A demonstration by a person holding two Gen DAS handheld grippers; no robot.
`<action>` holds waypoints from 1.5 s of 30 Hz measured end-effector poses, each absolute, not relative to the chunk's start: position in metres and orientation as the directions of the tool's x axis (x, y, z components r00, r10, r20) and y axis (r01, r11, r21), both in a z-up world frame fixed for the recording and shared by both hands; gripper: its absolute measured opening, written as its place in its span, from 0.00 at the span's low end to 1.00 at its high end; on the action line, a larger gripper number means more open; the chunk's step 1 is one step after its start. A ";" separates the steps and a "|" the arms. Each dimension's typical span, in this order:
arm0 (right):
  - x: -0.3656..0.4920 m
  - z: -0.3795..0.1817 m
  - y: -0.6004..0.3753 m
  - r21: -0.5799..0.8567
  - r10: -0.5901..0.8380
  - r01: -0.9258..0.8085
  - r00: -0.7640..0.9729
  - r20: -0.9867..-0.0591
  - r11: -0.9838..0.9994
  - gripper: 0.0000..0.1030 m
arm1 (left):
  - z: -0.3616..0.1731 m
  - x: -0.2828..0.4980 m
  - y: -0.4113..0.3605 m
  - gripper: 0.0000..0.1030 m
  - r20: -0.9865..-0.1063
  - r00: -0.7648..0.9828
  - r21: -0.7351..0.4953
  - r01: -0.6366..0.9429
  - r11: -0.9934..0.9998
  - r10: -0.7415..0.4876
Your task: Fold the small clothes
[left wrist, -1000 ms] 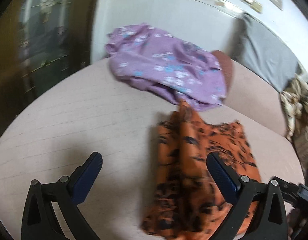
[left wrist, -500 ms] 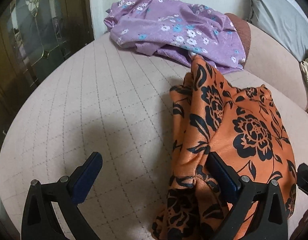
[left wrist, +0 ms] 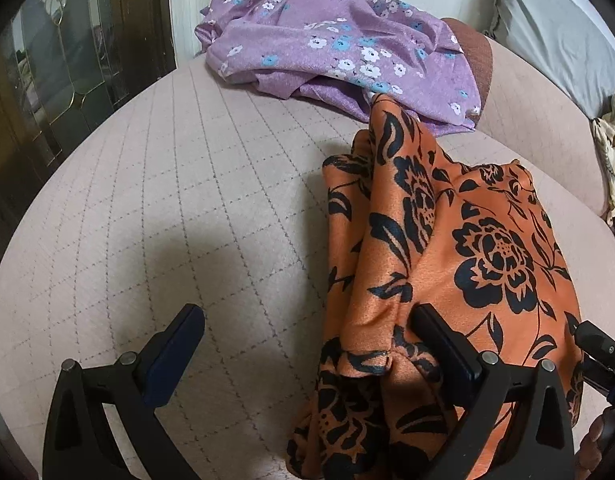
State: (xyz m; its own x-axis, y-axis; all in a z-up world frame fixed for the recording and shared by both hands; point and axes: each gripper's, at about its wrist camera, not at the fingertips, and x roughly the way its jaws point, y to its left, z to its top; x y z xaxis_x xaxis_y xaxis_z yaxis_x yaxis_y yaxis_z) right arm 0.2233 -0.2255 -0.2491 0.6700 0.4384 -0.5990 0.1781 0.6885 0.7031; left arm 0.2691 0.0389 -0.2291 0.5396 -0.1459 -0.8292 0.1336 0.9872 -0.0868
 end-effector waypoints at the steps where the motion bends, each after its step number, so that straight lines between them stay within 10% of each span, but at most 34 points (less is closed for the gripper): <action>1: 0.224 -0.249 -0.225 0.703 0.439 0.178 0.670 -0.599 0.688 0.78 | -0.229 0.269 0.039 1.00 -0.829 0.541 -0.084 0.133 0.988 -0.143; 45: 0.219 -0.252 -0.225 0.737 0.459 0.182 0.679 -0.572 0.651 0.78 | -0.226 0.265 0.035 1.00 -0.819 0.563 -0.047 0.128 0.991 -0.112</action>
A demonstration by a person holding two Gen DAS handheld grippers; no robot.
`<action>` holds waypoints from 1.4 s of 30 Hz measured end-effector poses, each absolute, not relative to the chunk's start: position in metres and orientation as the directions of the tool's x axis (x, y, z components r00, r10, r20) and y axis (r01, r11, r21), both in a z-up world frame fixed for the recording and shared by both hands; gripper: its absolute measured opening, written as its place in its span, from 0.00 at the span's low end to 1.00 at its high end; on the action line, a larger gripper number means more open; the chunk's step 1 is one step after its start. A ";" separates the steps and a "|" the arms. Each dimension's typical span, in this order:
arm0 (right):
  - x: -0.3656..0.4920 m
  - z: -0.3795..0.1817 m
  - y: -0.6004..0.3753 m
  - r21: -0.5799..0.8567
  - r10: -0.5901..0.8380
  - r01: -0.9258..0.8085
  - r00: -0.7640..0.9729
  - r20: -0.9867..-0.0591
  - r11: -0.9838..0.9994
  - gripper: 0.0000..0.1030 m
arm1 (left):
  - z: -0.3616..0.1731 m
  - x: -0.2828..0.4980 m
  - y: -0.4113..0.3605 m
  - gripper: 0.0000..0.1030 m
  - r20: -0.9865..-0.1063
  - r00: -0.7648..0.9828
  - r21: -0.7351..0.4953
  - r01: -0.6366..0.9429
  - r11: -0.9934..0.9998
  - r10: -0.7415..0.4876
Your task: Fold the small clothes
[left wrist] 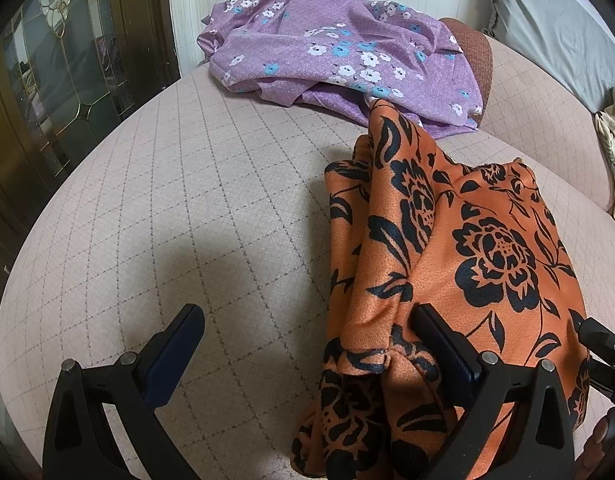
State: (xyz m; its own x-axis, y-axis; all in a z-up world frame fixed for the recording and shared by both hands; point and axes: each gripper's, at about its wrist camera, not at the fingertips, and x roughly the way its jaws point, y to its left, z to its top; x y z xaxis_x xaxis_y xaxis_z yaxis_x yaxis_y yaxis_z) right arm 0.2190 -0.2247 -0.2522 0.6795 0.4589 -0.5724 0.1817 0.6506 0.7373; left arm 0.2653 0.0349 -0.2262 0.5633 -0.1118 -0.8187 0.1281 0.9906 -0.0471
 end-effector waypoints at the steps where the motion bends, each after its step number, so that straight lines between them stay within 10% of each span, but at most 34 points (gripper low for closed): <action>1: 0.219 -0.252 -0.225 0.738 0.459 0.182 0.679 -0.572 0.650 0.78 | -0.226 0.265 0.035 1.00 -0.819 0.563 -0.048 0.128 0.991 -0.113; 42: 0.239 -0.252 -0.213 0.709 0.450 0.189 0.655 -0.606 0.679 0.77 | -0.233 0.269 0.036 1.00 -0.833 0.531 -0.108 0.125 0.986 -0.159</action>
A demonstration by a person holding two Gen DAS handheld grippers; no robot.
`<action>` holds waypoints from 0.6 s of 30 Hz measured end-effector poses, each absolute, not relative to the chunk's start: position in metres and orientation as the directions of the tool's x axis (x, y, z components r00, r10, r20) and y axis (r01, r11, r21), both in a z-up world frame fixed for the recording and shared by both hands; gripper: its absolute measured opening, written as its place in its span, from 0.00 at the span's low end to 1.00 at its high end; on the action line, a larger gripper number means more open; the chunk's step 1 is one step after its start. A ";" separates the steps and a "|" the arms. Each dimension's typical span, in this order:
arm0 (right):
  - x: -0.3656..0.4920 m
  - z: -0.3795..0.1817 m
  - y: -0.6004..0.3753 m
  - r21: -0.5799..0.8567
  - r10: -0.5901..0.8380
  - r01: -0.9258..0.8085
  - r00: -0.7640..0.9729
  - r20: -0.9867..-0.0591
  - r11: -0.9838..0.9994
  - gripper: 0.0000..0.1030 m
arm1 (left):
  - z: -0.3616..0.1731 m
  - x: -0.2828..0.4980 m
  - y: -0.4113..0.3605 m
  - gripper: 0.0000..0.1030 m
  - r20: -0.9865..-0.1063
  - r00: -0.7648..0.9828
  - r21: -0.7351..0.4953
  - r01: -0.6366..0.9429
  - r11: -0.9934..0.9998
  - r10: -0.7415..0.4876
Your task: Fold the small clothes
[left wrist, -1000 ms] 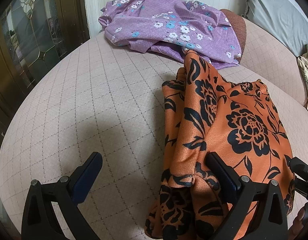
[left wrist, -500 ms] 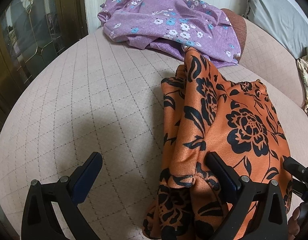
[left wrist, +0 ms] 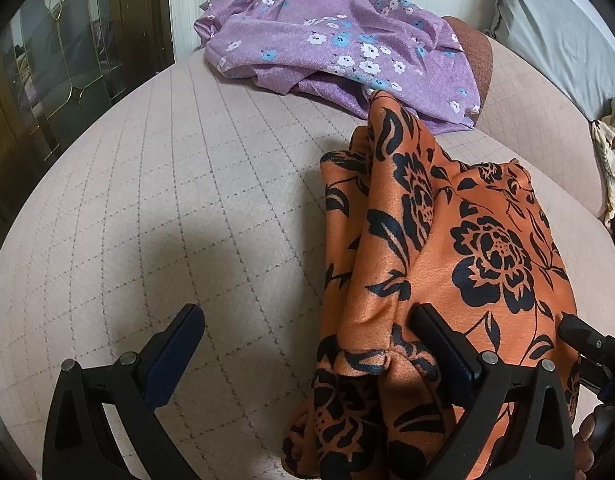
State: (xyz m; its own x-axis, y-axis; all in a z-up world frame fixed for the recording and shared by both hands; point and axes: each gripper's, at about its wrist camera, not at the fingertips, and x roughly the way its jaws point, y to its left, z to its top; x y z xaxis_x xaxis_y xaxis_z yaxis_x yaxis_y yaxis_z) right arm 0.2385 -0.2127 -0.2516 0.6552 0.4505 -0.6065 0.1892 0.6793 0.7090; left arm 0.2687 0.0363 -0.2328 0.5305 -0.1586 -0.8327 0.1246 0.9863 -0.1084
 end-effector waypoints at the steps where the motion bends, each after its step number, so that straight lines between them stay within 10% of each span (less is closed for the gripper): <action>1: 0.239 -0.252 -0.213 0.709 0.451 0.190 0.654 -0.607 0.679 0.77 | -0.233 0.269 0.036 1.00 -0.834 0.528 -0.113 0.125 0.986 -0.162; 18: 0.251 -0.256 -0.205 0.693 0.430 0.185 0.666 -0.610 0.697 0.75 | -0.246 0.276 0.038 1.00 -0.854 0.408 -0.289 0.146 0.946 -0.324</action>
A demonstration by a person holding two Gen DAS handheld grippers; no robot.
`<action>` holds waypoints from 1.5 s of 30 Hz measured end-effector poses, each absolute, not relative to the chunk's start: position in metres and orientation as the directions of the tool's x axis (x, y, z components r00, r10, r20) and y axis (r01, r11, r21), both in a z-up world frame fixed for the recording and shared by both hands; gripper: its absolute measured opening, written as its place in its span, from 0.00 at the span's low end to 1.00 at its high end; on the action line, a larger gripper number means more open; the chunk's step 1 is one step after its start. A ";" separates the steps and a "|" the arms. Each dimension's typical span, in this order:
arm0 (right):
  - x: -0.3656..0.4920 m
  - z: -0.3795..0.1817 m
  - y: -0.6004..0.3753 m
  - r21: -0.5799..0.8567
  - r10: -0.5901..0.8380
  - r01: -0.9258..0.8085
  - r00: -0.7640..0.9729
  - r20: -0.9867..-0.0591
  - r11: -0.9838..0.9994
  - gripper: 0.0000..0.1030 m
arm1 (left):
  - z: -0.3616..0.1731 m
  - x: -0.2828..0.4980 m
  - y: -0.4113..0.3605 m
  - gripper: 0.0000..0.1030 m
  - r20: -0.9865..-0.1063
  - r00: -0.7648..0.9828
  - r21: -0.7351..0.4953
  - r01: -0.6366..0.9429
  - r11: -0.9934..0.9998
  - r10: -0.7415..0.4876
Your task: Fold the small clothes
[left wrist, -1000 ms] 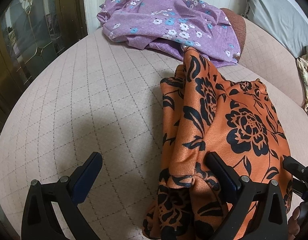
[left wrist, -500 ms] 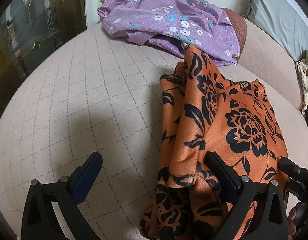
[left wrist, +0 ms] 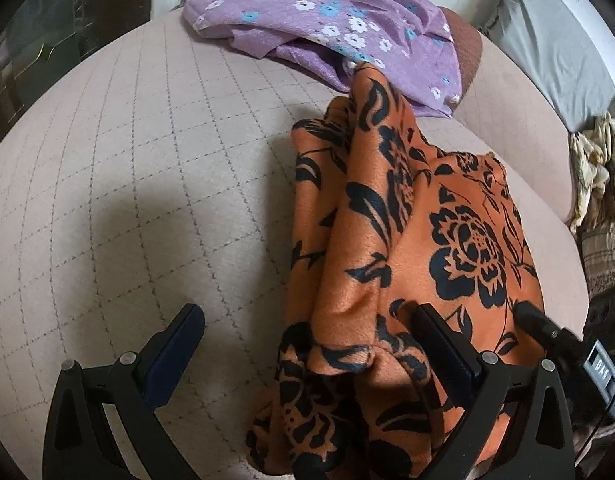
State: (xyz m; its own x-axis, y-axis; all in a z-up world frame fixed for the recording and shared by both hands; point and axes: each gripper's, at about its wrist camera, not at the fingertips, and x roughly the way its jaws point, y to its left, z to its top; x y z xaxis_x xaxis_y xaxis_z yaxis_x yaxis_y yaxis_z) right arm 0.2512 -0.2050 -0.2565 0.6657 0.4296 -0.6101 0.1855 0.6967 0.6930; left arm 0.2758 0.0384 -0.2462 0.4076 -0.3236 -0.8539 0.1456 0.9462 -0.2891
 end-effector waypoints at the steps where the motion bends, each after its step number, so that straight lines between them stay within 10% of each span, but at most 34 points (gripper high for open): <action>1: 0.252 -0.256 -0.204 0.686 0.423 0.188 0.665 -0.616 0.702 0.72 | -0.247 0.276 0.038 1.00 -0.855 0.408 -0.287 0.143 0.947 -0.321; 10: 0.256 -0.251 -0.192 0.615 0.349 0.208 0.668 -0.658 0.761 0.51 | -0.250 0.289 0.031 1.00 -0.812 0.459 -0.323 0.159 0.933 -0.360; 13: 0.254 -0.241 -0.187 0.587 0.324 0.199 0.675 -0.662 0.785 0.41 | -0.248 0.291 0.021 0.50 -0.771 0.441 -0.415 0.199 0.888 -0.460; 18: 0.245 -0.209 -0.181 0.566 0.311 0.160 0.700 -0.643 0.809 0.36 | -0.239 0.279 0.014 0.33 -0.757 0.483 -0.394 0.200 0.897 -0.440; 30: 0.135 -0.187 -0.231 0.568 0.273 0.211 0.712 -0.647 0.796 0.35 | -0.232 0.176 -0.055 0.30 -0.793 0.371 -0.375 0.328 0.867 -0.483; 35: 0.062 -0.209 -0.270 0.579 0.253 0.283 0.695 -0.673 0.765 0.35 | -0.231 0.114 -0.112 0.31 -0.802 0.470 -0.144 0.448 0.882 -0.370; 39: 0.053 -0.233 -0.286 0.549 0.225 0.380 0.631 -0.743 0.745 0.56 | -0.226 0.121 -0.103 0.40 -0.818 0.441 -0.182 0.410 0.894 -0.369; 45: 0.030 -0.184 -0.307 0.495 0.108 0.371 0.705 -0.701 0.786 0.58 | -0.190 0.110 -0.058 0.47 -0.776 0.527 -0.163 0.364 0.917 -0.347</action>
State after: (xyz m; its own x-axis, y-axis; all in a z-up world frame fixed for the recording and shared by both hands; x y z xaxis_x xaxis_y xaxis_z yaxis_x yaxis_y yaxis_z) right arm 0.0305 -0.3067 -0.1841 0.7051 0.1084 -0.7008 0.3709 0.7859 0.4947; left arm 0.1095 -0.0582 -0.1903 0.5269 -0.3468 -0.7760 0.3636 0.9172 -0.1630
